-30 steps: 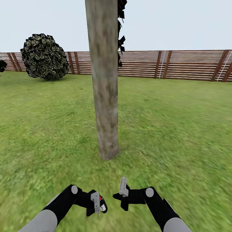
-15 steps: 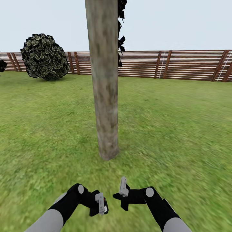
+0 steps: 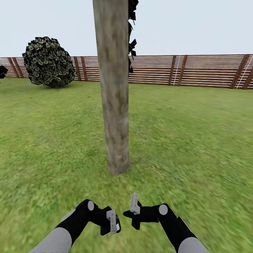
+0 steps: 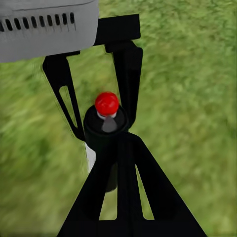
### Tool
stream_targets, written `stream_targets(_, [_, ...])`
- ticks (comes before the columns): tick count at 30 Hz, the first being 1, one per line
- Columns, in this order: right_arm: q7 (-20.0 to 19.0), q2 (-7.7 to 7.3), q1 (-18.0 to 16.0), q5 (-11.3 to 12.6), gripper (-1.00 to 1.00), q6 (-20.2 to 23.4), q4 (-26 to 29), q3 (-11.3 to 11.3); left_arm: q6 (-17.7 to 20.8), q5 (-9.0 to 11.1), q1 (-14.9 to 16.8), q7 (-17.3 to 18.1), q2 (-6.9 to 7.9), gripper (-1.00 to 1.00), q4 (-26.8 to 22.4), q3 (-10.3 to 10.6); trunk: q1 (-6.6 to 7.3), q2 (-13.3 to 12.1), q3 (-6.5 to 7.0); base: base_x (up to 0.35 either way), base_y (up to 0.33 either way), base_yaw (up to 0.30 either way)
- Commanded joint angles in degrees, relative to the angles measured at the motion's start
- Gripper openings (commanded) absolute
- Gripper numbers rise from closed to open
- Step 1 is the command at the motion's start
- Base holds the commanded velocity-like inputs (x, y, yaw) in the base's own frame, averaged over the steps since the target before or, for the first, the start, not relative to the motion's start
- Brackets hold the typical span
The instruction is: In the garden, pick up the pesticide atomizer on the floor and spray pesticide onto both trees until each tree trunk is fully covered.
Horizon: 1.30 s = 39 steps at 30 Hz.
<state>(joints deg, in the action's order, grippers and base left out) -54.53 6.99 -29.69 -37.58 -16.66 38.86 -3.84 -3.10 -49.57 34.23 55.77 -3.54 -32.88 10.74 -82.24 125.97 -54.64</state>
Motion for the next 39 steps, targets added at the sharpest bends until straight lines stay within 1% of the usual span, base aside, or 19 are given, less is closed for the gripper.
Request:
stream_targets(1, [0.0,0.03,0.0,-0.5,-1.00,-0.3,0.1,0.1,-0.3,-0.4,0.2,0.1,-0.03,-1.00,-0.1,0.0,0.01,0.0,-0.05,0.000,0.000,0.000])
stream_targets(12, [0.0,-0.05,0.0,-0.5,-1.00,-0.3,0.1,0.1,-0.3,-0.5,0.8,0.2,-0.06,-1.00,-0.1,0.1,0.01,0.0,-0.05,0.000,0.000,0.000])
stream_targets(15, [0.0,-0.05,0.0,-0.6,-1.00,-0.3,0.1,0.1,-0.3,-1.3,0.8,0.2,-0.09,-1.00,-0.1,0.1,0.01,0.0,-0.05,0.000,0.000,0.000])
stream_targets(17, [0.0,-0.05,0.0,-0.6,-1.00,-0.3,0.1,0.1,-0.3,-2.6,0.8,0.2,-0.18,-1.00,-0.1,0.0,0.01,0.0,-0.05,0.000,0.000,0.000])
stream_targets(20, [0.0,-0.05,0.0,-0.6,-1.00,-0.3,0.1,0.1,-0.3,-3.4,0.8,0.2,-0.55,-1.00,-0.1,0.0,0.01,0.0,-0.05,0.000,0.000,0.000])
stream_targets(30, [0.0,-0.09,0.0,-0.6,-1.00,-0.3,0.0,0.1,-0.4,-3.5,0.8,0.3,-1.17,-1.00,-0.1,0.0,0.01,0.0,-0.05,0.000,0.000,0.000])
stream_targets(39, [0.0,-0.13,0.0,-0.7,-1.00,-0.3,0.0,0.1,-1.0,-3.4,0.8,0.8,-1.14,-1.00,0.0,0.0,0.01,0.0,-0.05,0.000,0.000,0.000])
